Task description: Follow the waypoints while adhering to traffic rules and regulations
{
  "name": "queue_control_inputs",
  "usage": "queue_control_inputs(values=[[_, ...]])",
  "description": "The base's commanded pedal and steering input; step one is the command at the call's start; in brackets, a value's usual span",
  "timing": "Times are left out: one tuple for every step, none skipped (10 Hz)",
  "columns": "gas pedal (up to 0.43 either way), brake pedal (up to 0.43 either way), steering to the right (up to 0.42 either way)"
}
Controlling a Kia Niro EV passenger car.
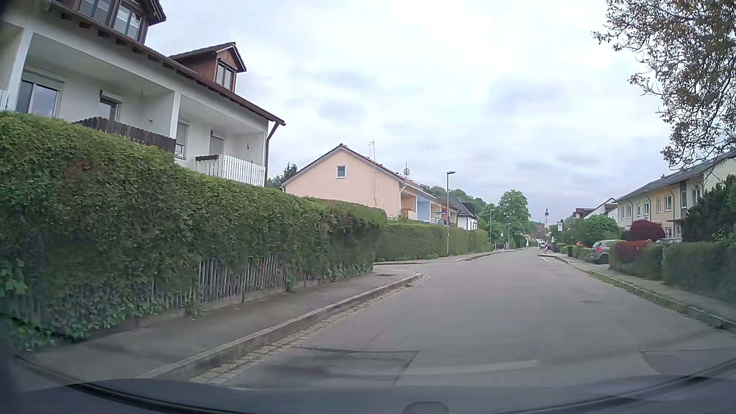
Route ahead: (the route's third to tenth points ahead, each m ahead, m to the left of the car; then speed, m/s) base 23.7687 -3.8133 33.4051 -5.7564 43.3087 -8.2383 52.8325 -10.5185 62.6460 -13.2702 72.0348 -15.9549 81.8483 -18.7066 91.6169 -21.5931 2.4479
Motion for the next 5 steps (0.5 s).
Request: queue_control_inputs(values=[[0.079,0.0,0.258],[0.087,0.0,0.259],[0.087,0.0,0.26],[0.087,0.0,0.263],[0.098,0.0,0.266]])
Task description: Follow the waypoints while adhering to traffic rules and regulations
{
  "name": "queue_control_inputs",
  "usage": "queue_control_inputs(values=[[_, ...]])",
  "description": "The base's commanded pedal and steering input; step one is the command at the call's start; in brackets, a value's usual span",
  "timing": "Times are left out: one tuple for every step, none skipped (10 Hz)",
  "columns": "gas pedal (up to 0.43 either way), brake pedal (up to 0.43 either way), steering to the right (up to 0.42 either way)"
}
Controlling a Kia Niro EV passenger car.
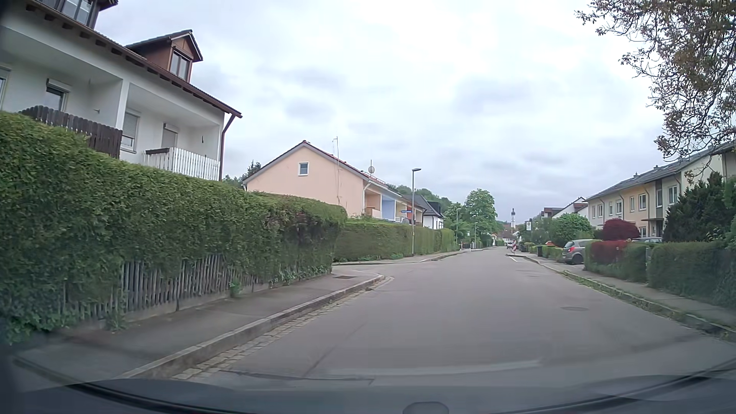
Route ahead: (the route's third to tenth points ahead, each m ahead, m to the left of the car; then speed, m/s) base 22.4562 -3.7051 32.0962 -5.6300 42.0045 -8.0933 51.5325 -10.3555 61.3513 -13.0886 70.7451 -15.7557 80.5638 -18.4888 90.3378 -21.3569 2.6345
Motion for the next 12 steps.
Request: queue_control_inputs(values=[[0.11,0.0,0.266],[0.11,0.0,0.265],[0.11,0.0,0.261],[0.11,0.0,0.254],[0.11,0.0,0.247],[0.118,0.0,0.236],[0.13,0.0,0.227],[0.15,0.0,0.222],[0.157,0.0,0.217],[0.177,0.0,0.213],[0.177,0.0,0.209],[0.177,0.0,0.205]])
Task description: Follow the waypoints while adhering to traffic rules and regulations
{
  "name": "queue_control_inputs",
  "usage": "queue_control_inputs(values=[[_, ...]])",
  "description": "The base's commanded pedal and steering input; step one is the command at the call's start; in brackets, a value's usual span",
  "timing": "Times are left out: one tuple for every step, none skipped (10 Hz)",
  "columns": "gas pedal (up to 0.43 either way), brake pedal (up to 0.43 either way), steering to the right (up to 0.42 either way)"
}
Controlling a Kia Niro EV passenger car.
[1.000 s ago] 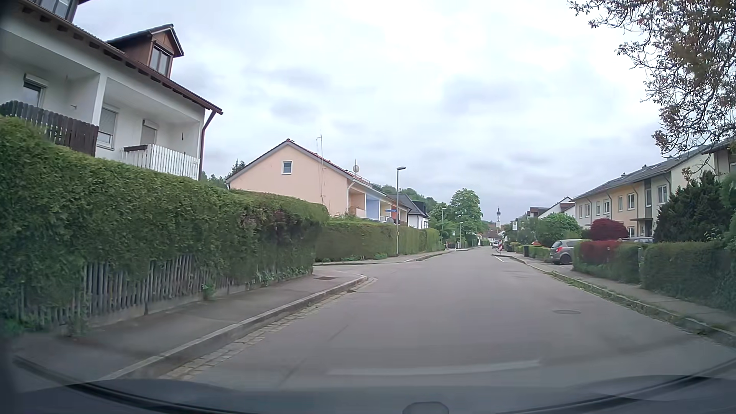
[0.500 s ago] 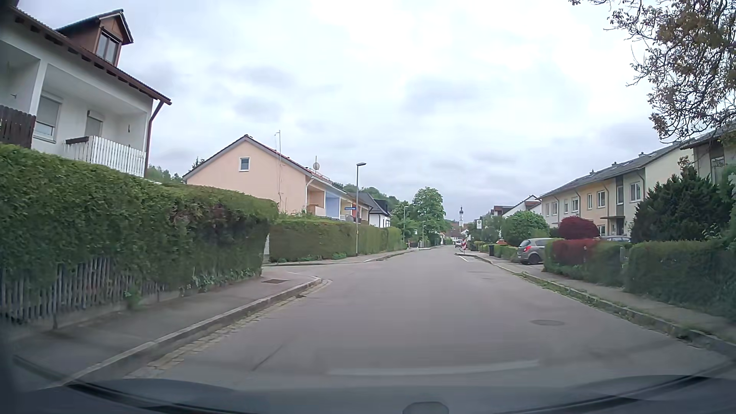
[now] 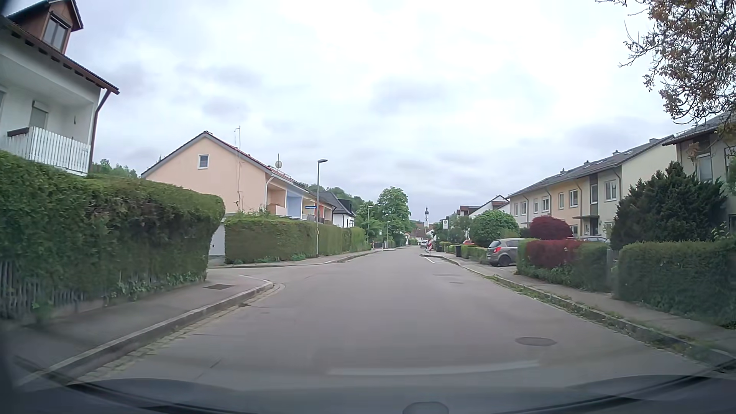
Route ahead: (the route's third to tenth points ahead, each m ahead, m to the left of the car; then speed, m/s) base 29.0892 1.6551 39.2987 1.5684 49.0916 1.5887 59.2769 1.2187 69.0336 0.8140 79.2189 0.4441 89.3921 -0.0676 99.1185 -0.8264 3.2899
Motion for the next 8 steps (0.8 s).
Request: queue_control_inputs(values=[[0.157,0.0,0.194],[0.157,0.0,0.178],[0.15,0.0,0.16],[0.138,0.0,0.13],[0.138,0.0,0.102],[0.138,0.0,0.078],[0.15,0.0,0.064],[0.15,0.0,0.049]])
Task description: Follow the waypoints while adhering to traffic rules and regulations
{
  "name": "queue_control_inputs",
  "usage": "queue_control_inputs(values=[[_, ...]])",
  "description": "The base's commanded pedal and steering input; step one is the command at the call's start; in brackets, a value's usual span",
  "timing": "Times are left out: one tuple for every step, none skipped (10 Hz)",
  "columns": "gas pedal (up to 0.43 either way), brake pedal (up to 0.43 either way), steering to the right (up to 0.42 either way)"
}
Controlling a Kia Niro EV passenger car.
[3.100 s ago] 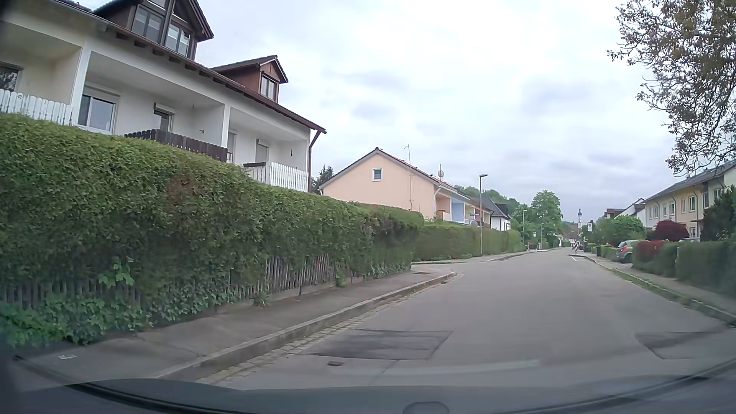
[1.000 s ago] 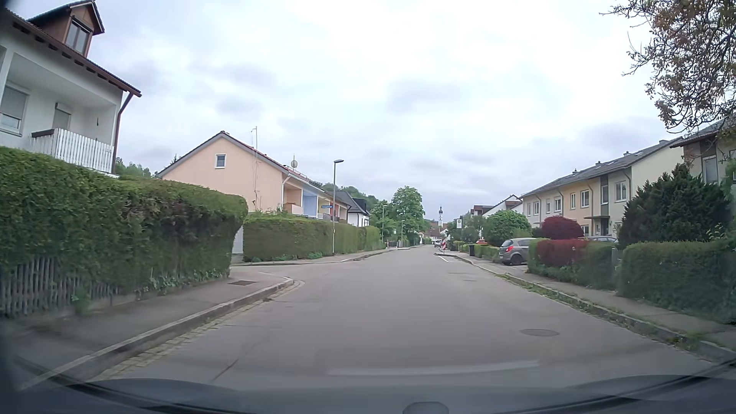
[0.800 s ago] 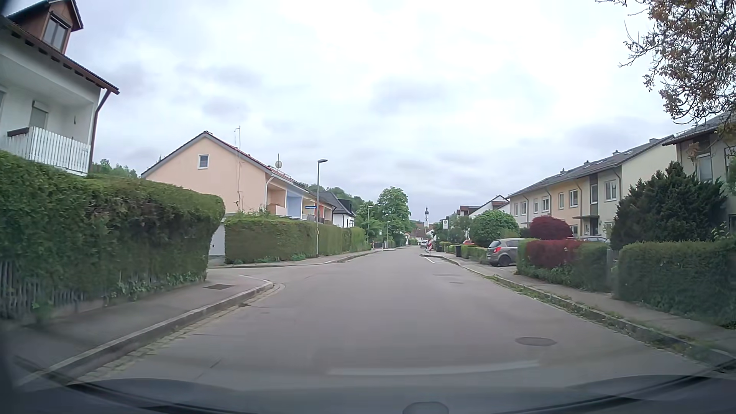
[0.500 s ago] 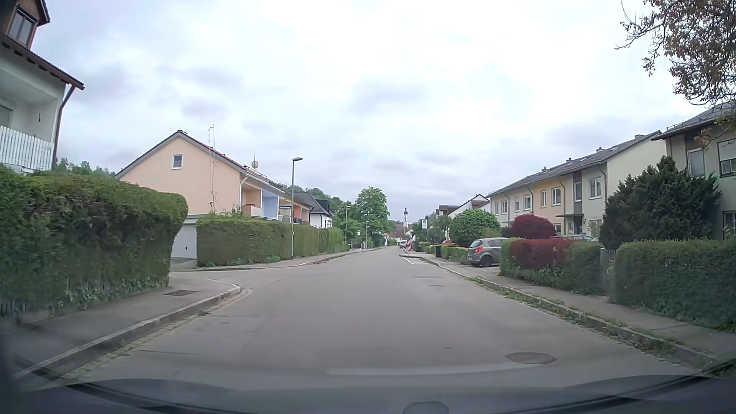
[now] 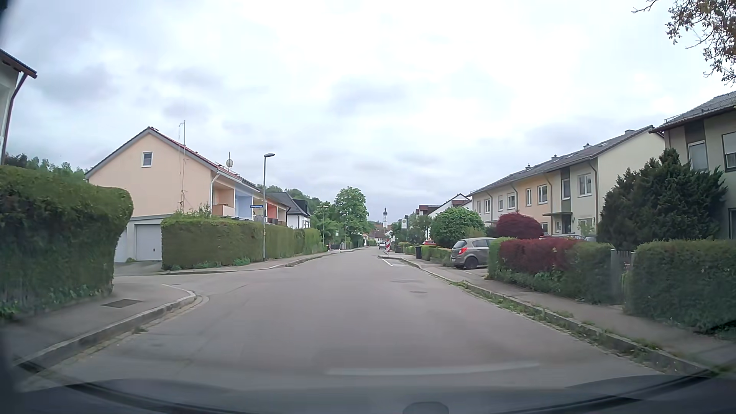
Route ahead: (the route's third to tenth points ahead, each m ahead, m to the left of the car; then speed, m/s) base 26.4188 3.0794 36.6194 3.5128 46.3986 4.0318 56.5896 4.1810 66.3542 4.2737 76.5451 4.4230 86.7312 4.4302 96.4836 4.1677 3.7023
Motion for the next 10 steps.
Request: queue_control_inputs(values=[[0.15,0.0,0.036],[0.15,0.0,0.025],[0.15,0.0,0.01],[0.157,0.0,0.0],[0.189,0.0,-0.005],[0.22,0.0,-0.006],[0.197,0.0,-0.005],[0.197,0.0,-0.006],[0.197,0.0,-0.008],[0.197,0.0,-0.008]])
